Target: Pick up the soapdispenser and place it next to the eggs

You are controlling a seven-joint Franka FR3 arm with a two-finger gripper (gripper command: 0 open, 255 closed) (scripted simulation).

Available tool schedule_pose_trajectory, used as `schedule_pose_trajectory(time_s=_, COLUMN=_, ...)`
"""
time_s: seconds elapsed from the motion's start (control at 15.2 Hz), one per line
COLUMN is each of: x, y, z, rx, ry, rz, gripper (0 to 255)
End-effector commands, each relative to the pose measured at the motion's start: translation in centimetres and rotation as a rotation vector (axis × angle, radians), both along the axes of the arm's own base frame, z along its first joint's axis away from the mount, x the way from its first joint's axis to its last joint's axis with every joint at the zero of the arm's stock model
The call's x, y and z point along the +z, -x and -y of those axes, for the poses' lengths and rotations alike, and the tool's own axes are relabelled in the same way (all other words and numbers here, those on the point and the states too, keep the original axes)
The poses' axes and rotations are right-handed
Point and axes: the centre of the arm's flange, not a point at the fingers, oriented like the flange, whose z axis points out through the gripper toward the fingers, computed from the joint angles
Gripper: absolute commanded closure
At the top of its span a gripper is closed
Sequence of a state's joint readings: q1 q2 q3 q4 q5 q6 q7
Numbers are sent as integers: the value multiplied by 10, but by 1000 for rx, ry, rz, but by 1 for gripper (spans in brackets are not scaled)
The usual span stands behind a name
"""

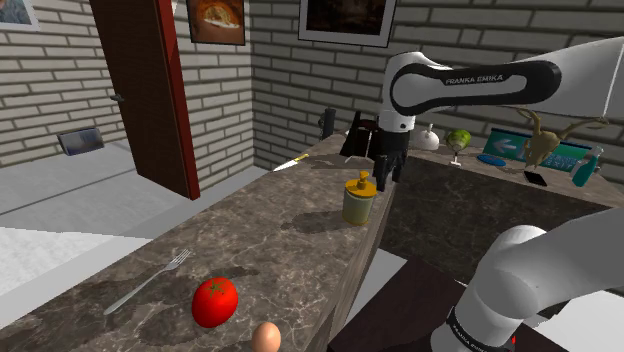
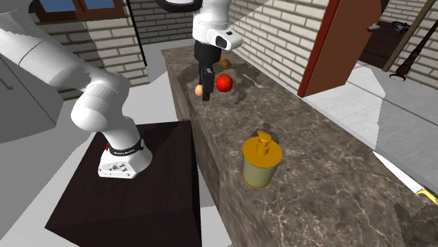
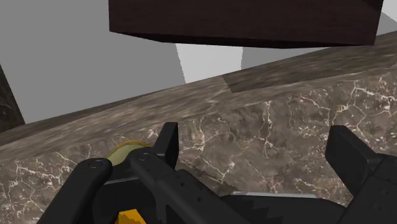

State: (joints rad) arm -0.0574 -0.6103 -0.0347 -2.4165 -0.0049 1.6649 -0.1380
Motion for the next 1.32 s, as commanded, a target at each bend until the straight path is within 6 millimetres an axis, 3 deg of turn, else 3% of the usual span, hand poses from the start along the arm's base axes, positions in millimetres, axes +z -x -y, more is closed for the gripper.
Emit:
schedule_pose_trajectory(time_s=0.0, x=-11, y=-19, z=11, rx=-7, ry=23, rz=11, gripper=0)
schedule_pose_trajectory(time_s=0.99, x=-69, y=-155, z=106, rx=-69, ry=193, rz=85, gripper=0)
schedule_pose_trajectory(time_s=1.25, x=-86, y=-161, z=114, rx=-72, ry=201, rz=88, gripper=0)
